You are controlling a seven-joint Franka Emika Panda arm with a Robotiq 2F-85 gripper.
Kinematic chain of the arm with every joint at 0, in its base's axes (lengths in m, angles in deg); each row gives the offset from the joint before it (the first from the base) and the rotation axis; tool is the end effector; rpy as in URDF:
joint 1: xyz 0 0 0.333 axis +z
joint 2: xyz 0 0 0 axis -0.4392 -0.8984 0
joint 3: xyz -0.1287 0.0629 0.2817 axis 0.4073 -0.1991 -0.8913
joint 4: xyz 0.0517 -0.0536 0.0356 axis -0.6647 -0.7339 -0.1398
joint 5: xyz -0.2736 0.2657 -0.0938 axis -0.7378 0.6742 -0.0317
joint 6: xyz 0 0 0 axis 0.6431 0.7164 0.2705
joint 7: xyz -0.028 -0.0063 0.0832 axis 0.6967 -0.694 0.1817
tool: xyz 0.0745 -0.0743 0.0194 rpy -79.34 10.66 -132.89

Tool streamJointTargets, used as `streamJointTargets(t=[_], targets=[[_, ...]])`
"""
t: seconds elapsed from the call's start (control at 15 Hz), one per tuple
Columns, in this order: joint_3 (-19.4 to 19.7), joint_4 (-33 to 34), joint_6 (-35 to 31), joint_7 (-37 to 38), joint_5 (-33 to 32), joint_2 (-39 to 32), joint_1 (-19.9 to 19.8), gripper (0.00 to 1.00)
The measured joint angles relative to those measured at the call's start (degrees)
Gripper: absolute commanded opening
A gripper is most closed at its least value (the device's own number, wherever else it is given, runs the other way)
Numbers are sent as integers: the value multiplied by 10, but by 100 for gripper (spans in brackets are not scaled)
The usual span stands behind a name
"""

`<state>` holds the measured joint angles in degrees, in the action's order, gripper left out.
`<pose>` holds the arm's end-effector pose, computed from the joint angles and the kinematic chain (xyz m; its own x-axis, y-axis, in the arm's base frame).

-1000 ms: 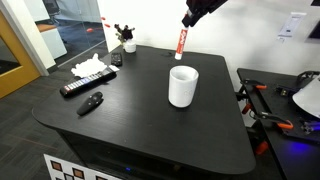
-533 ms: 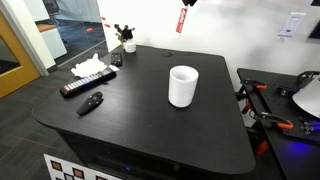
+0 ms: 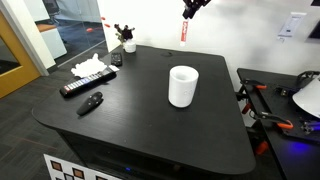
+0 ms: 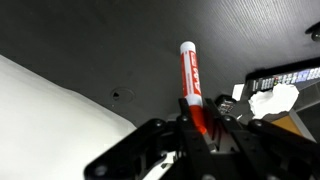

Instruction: Remove the orange marker from the white mug

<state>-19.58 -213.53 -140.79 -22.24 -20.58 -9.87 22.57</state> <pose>0.4488 -0.0041 0.3993 0.6553 -0.6133 0.4410 -0.6632 -0.7466 -0.0529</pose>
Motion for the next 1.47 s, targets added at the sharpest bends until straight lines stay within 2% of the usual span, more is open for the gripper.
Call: streamJointTargets(t=[0.07, 0.13, 0.53, 0.6, 0.93, 1.2, 1.47], targets=[[4, 4, -4, -31, 26, -11, -1, 5], [5, 7, -11, -57, 49, -20, -1, 19], [-5, 8, -12, -64, 55, -26, -9, 19], [-6, 8, -12, -64, 55, -26, -10, 5], [-8, 14, -19, -94, 72, -30, -12, 5], [-4, 55, -13, -203, 139, -44, -10, 5], [2, 115, 43, -350, 235, -71, -3, 5]])
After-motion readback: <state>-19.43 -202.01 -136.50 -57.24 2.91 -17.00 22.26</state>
